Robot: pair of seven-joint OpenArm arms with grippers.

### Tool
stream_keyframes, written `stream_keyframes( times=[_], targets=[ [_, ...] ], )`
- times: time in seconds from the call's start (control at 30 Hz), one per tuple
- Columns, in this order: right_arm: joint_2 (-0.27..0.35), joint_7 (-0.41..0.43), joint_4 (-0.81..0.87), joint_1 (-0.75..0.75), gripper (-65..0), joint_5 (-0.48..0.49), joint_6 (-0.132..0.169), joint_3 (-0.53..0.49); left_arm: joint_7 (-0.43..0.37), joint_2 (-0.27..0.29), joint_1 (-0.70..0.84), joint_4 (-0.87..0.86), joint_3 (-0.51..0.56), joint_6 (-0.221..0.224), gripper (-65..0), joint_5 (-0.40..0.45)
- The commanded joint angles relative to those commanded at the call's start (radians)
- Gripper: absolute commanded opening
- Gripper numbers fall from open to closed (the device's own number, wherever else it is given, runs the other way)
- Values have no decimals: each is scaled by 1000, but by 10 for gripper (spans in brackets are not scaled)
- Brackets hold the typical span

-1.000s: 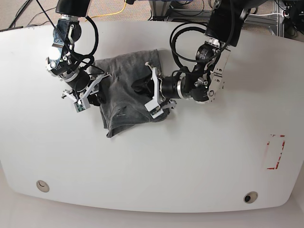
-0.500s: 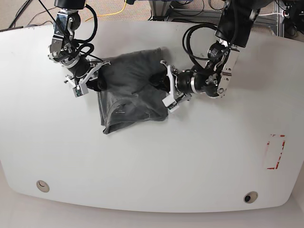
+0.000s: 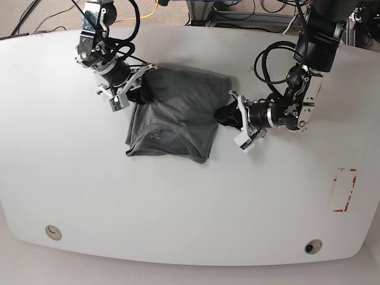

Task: Layout the t-shirt on the table in an organized manner, then fold the t-shirt properly
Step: 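Carry the folded shirt with the left gripper to the table edge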

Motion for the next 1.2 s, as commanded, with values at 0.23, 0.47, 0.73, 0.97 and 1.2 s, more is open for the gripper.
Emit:
stream_keyframes(
  times=[0.23, 0.47, 0.73, 0.97, 1.2],
  targets=[
    [-3, 2, 6, 5, -541, 0, 0, -43, 75, -23, 18, 153, -54, 0, -568, 0],
    [20, -25, 120, 31, -541, 0, 0, -38, 175, -9, 28, 359, -120, 0, -568, 0],
    [107, -100, 264, 63, -541, 6, 0, 41, 199, 106, 28, 525, -86, 0, -568, 8],
    [161, -160, 275, 135, -536, 6, 0, 210, 167, 265, 28, 505, 0, 173, -568, 68],
    [210, -172, 261, 166, -539, 2, 0, 276, -2, 379, 95, 479, 169, 275, -568, 324]
  ],
)
